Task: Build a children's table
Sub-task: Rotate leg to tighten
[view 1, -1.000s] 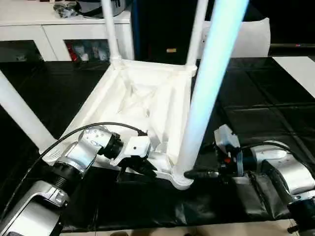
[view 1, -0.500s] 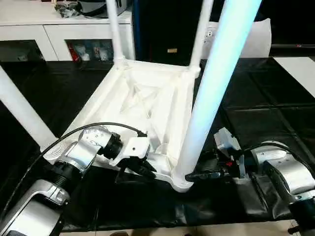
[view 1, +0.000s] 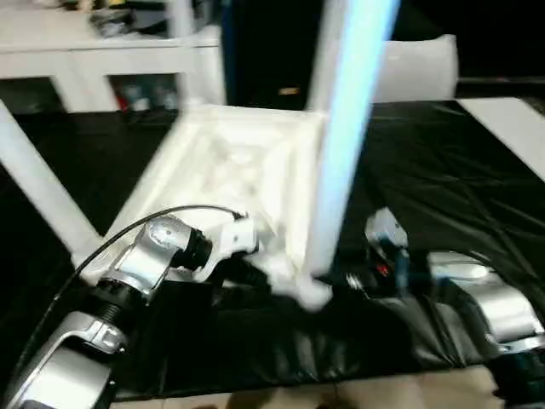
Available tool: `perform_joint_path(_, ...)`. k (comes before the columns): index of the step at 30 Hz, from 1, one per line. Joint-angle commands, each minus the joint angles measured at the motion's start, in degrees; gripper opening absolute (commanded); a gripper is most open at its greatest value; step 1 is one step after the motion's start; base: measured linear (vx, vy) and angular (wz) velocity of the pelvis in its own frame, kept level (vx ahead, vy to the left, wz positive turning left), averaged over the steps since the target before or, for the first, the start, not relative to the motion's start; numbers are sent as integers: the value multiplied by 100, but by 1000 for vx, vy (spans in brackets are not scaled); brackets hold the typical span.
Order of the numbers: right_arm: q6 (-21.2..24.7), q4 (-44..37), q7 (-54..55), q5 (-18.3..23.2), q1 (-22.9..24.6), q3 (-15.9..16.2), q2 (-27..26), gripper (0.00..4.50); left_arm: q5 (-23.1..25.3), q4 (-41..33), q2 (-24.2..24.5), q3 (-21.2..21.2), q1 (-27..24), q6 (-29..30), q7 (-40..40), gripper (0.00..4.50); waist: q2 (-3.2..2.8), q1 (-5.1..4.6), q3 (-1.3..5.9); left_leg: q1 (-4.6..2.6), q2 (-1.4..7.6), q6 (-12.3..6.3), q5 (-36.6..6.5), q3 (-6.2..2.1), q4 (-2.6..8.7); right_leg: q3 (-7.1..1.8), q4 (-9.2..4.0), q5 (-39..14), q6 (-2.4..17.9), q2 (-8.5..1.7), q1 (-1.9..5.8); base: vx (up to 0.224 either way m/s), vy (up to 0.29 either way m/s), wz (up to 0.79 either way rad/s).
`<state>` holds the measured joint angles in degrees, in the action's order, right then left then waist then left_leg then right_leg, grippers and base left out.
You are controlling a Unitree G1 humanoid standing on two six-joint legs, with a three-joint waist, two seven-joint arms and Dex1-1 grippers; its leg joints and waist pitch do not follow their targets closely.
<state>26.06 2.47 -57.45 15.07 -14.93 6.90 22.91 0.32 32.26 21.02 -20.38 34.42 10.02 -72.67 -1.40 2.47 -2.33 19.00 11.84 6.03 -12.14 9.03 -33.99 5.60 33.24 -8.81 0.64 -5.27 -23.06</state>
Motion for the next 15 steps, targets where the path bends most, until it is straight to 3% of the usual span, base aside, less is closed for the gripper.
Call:
perform_joint_path(1, 160, 41, 731, -158, -135, 363, -598, 190, -233, -135, -632, 201, 255, 310, 794, 0, 94, -61, 284, 111, -36, -128, -1419, 16, 391, -88, -613, -3489, 238, -223, 312, 0, 0, 0)
perform_joint_path(3, 194, 158, 1283, -342, -173, 356, -923, 190, -201, -67, -887, 350, 330, 521, 1311, 0, 68, -153, 282, 110, -47, -142, -1477, 11, 378, -56, -648, -3521, 206, -212, 284, 0, 0, 0)
perform_joint_path(5, 339, 413, 2237, -543, -323, 260, -1502, 188, -133, 51, -1290, 573, 427, 769, 2151, 0, 66, -229, 274, 64, -79, -184, -1629, 19, 338, -21, -693, -3654, 196, -199, 224, 0, 0, 0)
perform_joint_path(8, 339, 413, 2237, -543, -323, 260, -1502, 188, -133, 51, -1290, 573, 427, 769, 2151, 0, 58, -277, 296, 80, -63, -296, -1635, -6, 356, -25, -699, -3523, 189, -211, 249, 0, 0, 0)
perform_joint_path(9, 433, 530, 2705, -639, -417, 182, -1785, 188, -85, 41, -1450, 655, 447, 903, 2509, 0, 38, -289, 311, 107, -30, -340, -1546, -15, 383, -66, -649, -3216, 302, -219, 268, 0, 0, 0)
perform_joint_path(10, 547, 917, 3641, -747, -771, -100, -2362, 223, -33, 23, -1784, 819, 476, 1043, 3193, 0, 35, -339, 313, 136, -11, -283, -1481, -19, 402, -85, -586, -2955, 497, -214, 256, 0, 0, 0)
perform_joint_path(12, 509, 1019, 3861, -773, -883, -187, -2502, 257, -29, 0, -1869, 861, 474, 1051, 3350, 0, 41, -377, 344, 157, -18, -230, -1340, -36, 402, -95, -545, -2729, 588, -225, 303, 0, 0, 0)
perform_joint_path(15, 333, 960, 3878, -712, -891, -327, -2639, 263, 3, -108, -1857, 842, 394, 1044, 3282, 0, 37, -339, 369, 141, 5, -413, -970, 15, 384, -179, -471, -1940, 878, -221, 300, 0, 0, 0)
